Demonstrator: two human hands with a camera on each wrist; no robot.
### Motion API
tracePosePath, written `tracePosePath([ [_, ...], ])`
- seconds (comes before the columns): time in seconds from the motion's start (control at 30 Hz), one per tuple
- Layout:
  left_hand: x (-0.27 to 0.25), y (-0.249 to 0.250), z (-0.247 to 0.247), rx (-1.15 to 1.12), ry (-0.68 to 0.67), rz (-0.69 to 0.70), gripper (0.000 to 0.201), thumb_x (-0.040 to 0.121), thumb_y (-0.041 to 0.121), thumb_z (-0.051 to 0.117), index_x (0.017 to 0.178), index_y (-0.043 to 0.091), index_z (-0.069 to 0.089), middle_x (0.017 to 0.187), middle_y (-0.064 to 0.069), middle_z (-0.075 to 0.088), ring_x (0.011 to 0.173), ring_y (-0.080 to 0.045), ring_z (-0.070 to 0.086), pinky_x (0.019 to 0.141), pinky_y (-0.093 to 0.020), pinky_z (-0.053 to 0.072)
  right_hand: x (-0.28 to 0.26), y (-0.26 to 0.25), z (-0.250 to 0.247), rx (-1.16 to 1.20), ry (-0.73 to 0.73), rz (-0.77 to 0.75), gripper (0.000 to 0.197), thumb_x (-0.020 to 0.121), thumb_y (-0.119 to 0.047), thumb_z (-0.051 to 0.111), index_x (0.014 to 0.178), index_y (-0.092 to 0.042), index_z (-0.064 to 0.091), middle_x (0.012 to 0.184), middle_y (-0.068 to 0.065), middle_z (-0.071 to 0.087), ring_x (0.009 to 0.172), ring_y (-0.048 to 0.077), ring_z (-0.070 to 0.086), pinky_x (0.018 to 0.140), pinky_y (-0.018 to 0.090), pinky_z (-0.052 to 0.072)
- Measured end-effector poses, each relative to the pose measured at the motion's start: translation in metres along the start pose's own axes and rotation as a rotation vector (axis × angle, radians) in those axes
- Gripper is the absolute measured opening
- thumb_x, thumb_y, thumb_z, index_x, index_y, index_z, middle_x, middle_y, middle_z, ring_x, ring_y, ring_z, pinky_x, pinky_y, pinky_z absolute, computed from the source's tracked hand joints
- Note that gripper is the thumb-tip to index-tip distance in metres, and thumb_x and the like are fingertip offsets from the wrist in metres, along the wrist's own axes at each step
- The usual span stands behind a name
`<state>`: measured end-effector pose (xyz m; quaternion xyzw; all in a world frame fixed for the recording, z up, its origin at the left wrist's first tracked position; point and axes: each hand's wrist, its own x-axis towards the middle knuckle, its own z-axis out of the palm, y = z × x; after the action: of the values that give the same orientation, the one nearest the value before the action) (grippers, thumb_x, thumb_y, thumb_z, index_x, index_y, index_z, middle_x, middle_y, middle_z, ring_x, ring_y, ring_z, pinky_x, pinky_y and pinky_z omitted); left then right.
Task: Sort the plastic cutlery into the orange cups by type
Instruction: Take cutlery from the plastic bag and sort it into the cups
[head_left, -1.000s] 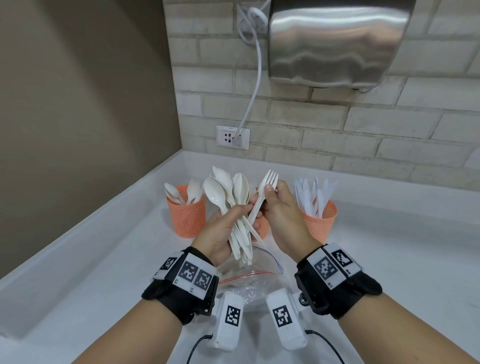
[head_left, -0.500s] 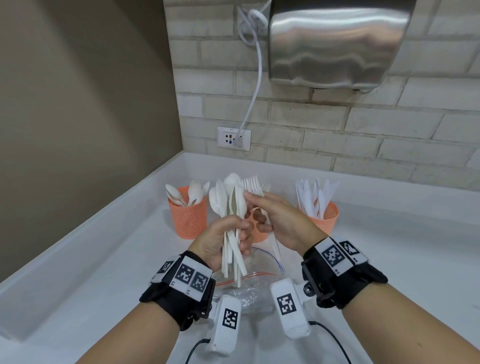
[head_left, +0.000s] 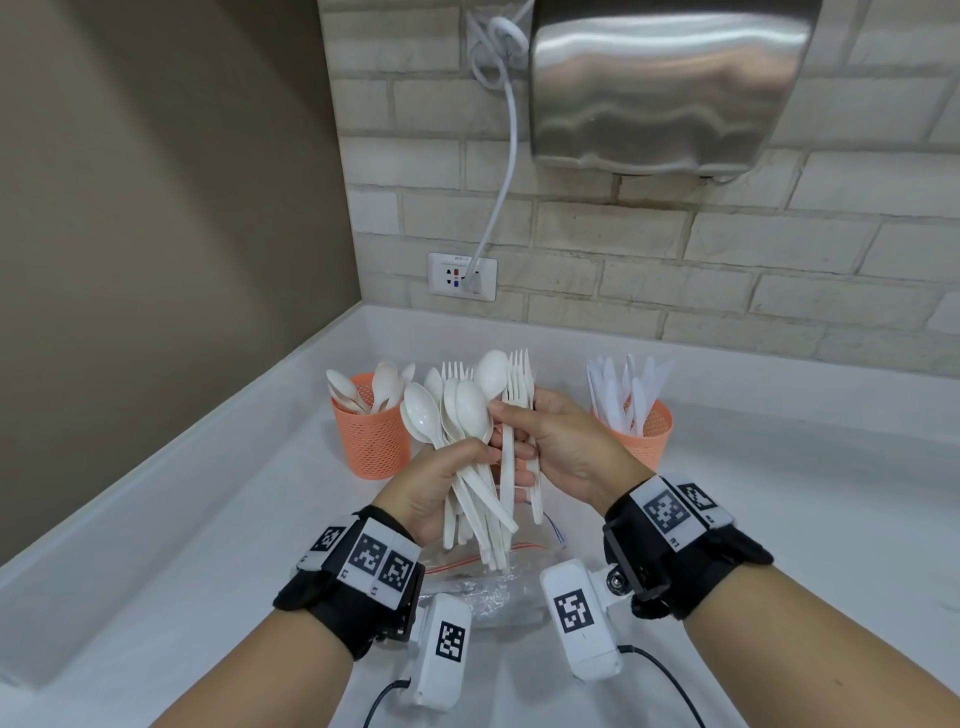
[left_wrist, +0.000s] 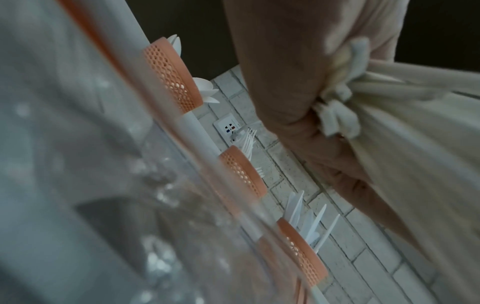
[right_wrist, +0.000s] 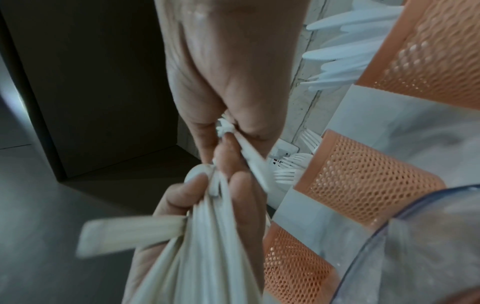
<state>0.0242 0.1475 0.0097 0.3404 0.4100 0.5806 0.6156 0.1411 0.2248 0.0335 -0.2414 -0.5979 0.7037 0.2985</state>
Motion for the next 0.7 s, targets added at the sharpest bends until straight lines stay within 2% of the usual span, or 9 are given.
tracePosePath([
  [0.1, 0.003, -0.002, 0.000, -0.034, 0.030, 0.029, 0.019, 0.084, -0.004, 0.048, 0.097, -0.004, 0.062, 0.089, -0.018, 0.069, 0.079, -0.027, 0.071, 0.073, -0.040, 0.060, 0.001, 0.003, -0.001, -0.022, 0.104, 0.040, 0.022, 0.097, -0.017, 0.046, 0.080, -0.007, 0.055, 0.051, 0.000, 0.050, 0.039, 0.009, 0.043, 0.040, 0.022, 0.037],
  [0.17, 0.004, -0.002, 0.000, -0.027, 0.064, 0.041, 0.016, 0.086, -0.006, 0.046, 0.086, -0.001, 0.061, 0.081, -0.014, 0.067, 0.079, -0.026, 0.070, 0.077, -0.039, 0.059, 0.001, 0.005, -0.001, -0.118, 0.225, 0.038, 0.021, 0.098, -0.021, 0.044, 0.083, -0.011, 0.055, 0.049, -0.006, 0.052, 0.042, 0.007, 0.048, 0.046, 0.023, 0.039],
  [0.27, 0.004, 0.001, -0.003, 0.009, 0.052, 0.072, 0.023, 0.086, -0.008, 0.049, 0.073, 0.007, 0.060, 0.074, -0.008, 0.065, 0.067, -0.019, 0.069, 0.067, -0.031, 0.060, 0.000, 0.005, -0.006, -0.235, 0.317, -0.052, 0.017, 0.098, -0.026, 0.043, 0.089, -0.015, 0.052, 0.049, -0.001, 0.050, 0.041, 0.008, 0.046, 0.045, 0.020, 0.040],
  [0.4, 0.000, 0.002, -0.007, 0.222, -0.091, 0.073, 0.005, 0.076, 0.006, 0.063, 0.079, 0.009, 0.062, 0.067, -0.005, 0.063, 0.046, -0.011, 0.056, 0.052, -0.022, 0.051, 0.000, -0.014, -0.008, -0.223, 0.361, -0.263, 0.009, 0.095, -0.026, 0.052, 0.087, -0.021, 0.055, 0.058, -0.004, 0.044, 0.043, 0.005, 0.040, 0.041, 0.016, 0.034],
  [0.43, 0.000, 0.002, -0.006, 0.259, -0.107, 0.067, 0.009, 0.074, 0.007, 0.063, 0.082, 0.008, 0.061, 0.064, -0.003, 0.062, 0.045, -0.010, 0.054, 0.049, -0.021, 0.048, 0.000, -0.021, -0.006, -0.241, 0.356, -0.323, 0.003, 0.093, -0.022, 0.056, 0.092, -0.021, 0.058, 0.060, -0.006, 0.046, 0.045, 0.003, 0.042, 0.044, 0.015, 0.036],
  [0.5, -0.001, 0.002, -0.005, 0.307, -0.135, 0.062, 0.014, 0.073, 0.004, 0.062, 0.087, 0.006, 0.060, 0.061, -0.002, 0.061, 0.044, -0.009, 0.053, 0.047, -0.018, 0.046, 0.002, -0.032, -0.005, -0.348, 0.302, -0.392, 0.016, 0.085, -0.017, 0.066, 0.101, -0.020, 0.062, 0.066, -0.006, 0.043, 0.053, 0.005, 0.045, 0.052, 0.017, 0.039],
  [0.6, -0.006, 0.005, -0.007, 0.352, -0.192, 0.038, 0.020, 0.072, 0.001, 0.062, 0.091, 0.008, 0.062, 0.064, -0.001, 0.061, 0.043, -0.010, 0.051, 0.045, -0.019, 0.044, 0.005, -0.045, -0.006, -0.657, 0.179, -0.267, 0.031, 0.076, -0.025, 0.075, 0.104, -0.019, 0.066, 0.083, -0.005, 0.044, 0.075, 0.013, 0.052, 0.069, 0.028, 0.047],
  [0.67, -0.009, 0.007, -0.011, 0.369, -0.226, 0.018, 0.022, 0.072, -0.001, 0.062, 0.089, 0.012, 0.065, 0.069, -0.006, 0.060, 0.042, -0.010, 0.050, 0.043, -0.019, 0.043, 0.005, -0.048, -0.008, -0.780, 0.102, -0.171, 0.025, 0.073, -0.028, 0.077, 0.094, -0.018, 0.069, 0.089, -0.003, 0.048, 0.082, 0.015, 0.055, 0.075, 0.029, 0.046],
  [0.7, -0.010, 0.007, -0.012, 0.382, -0.238, 0.010, 0.022, 0.072, -0.001, 0.062, 0.088, 0.014, 0.066, 0.071, -0.008, 0.059, 0.042, -0.010, 0.050, 0.043, -0.019, 0.043, 0.005, -0.048, -0.008, -0.791, 0.059, -0.140, 0.016, 0.074, -0.027, 0.077, 0.083, -0.018, 0.069, 0.085, -0.002, 0.051, 0.077, 0.015, 0.055, 0.072, 0.028, 0.044],
])
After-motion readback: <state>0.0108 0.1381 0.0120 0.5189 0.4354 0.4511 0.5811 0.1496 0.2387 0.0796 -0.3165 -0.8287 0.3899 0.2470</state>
